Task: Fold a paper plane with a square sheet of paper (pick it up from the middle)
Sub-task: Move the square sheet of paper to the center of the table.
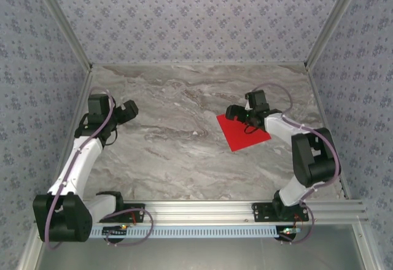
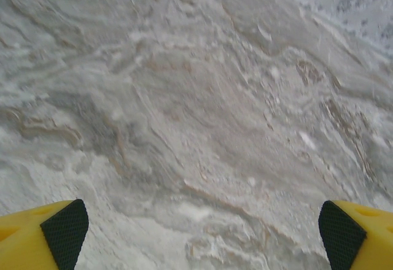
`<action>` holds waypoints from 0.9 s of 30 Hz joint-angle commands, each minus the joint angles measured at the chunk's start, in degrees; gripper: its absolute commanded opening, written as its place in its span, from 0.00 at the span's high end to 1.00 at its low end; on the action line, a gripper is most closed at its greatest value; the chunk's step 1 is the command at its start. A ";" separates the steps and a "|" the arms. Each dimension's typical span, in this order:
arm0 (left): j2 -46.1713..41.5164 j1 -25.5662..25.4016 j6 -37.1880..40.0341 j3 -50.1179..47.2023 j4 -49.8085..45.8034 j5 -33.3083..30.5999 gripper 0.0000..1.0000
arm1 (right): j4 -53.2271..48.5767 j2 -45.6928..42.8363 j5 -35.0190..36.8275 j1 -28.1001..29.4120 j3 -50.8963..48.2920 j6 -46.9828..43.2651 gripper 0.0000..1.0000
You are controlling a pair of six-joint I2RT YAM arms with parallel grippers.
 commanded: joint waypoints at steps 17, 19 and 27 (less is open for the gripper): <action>4.16 -0.22 -0.48 2.20 -3.39 5.64 0.01 | -7.00 6.42 3.13 16.10 -3.36 18.12 0.10; 4.19 -0.20 -0.57 2.15 -3.56 5.65 0.01 | -7.07 7.45 4.28 21.91 -2.54 21.22 0.10; 4.00 -0.30 -0.92 2.28 -4.25 6.46 0.01 | -16.44 6.88 4.68 29.48 8.27 12.81 0.21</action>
